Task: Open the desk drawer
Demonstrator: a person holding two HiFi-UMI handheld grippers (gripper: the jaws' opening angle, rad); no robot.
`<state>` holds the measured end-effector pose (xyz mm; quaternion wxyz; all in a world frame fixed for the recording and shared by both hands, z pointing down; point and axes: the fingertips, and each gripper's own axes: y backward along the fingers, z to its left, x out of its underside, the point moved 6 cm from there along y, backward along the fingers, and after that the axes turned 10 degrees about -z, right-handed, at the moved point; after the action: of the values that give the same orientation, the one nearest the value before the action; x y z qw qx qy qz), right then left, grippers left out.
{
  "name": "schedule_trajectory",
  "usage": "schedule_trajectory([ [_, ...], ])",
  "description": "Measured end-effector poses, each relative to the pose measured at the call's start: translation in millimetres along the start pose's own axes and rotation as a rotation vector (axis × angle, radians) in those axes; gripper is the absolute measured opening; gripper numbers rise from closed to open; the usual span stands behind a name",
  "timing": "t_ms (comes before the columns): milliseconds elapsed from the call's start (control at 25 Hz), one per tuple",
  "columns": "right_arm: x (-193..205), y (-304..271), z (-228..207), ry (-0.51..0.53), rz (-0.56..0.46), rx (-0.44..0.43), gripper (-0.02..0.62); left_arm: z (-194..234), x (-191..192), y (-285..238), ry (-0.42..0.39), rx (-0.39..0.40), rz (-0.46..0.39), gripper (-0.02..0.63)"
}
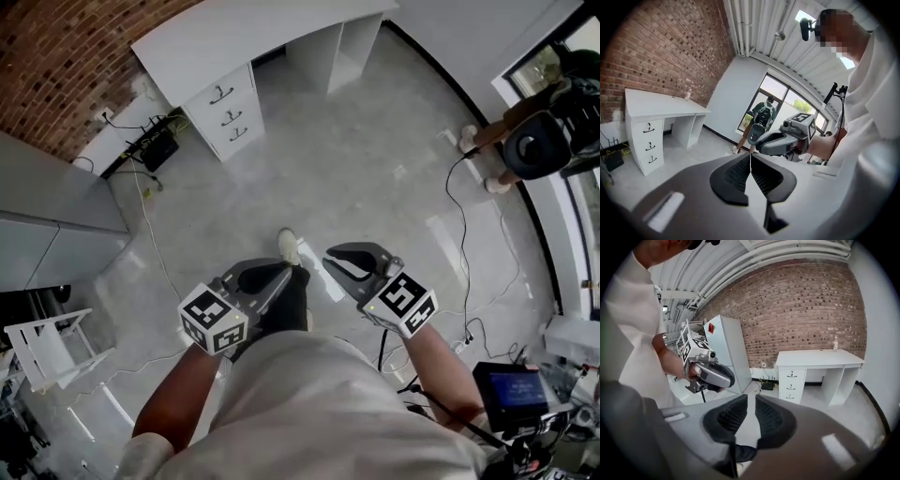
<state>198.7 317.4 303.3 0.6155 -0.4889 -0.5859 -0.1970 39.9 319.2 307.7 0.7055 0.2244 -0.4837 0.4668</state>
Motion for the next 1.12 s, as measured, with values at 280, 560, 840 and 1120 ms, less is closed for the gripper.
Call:
schedule_trajectory([
  [280, -67.0, -90.8, -131.8, 0.057, 0.044, -0.09, 0.04, 138.7, -55.9, -79.5, 0.043, -0.085, -0.087, 0.023],
  [560, -126.0, -178.3, -239.6, 0.106, 0.072, -0.211, 0.04, 260.2, -99.0, -121.9, 0.203, -0.249, -0.194, 0.026],
  [840, -146.7, -271.8, -334.1, 0.172, 0.164, -0.465, 0.04, 369.7, -101.2, -164.4, 0.391, -0.466, -0.338, 0.033],
  [1120, -149.8, -344.9, -431.6, 0.31, 0.301, -0.766, 0.038, 476.7, -82.4, -221.2, 0.644, -0.717, -0.687, 0.048],
])
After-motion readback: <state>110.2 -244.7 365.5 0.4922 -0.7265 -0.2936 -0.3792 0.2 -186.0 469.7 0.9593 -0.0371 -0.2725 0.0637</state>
